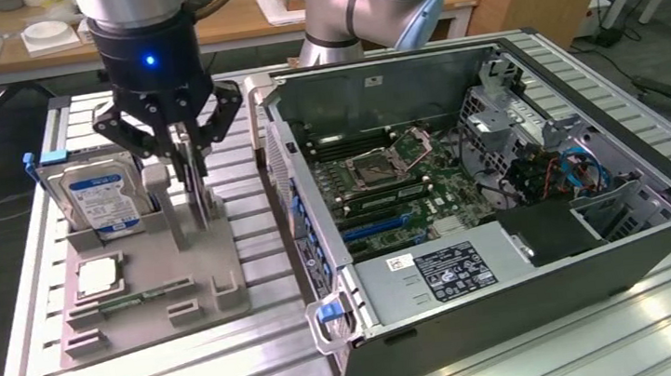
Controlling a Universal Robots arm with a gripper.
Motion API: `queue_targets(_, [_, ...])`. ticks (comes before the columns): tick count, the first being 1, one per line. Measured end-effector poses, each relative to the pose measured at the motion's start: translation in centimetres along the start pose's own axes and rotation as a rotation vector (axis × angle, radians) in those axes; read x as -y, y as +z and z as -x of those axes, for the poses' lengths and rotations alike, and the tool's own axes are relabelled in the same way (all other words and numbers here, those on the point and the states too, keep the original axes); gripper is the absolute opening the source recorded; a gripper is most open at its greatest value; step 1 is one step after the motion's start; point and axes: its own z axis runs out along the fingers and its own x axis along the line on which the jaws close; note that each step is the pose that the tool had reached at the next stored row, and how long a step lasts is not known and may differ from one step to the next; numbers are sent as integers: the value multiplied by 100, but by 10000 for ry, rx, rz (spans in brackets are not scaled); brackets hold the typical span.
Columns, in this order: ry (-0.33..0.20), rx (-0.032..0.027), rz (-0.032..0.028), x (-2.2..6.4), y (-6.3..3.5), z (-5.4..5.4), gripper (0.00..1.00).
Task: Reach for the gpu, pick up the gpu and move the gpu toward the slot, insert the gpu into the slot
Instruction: 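Pick up the gpu and move the gpu toward the slot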
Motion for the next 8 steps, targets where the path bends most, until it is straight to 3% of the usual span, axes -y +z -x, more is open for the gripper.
queue_targets(8, [0, 0, 0, -4, -201, 4, 27])
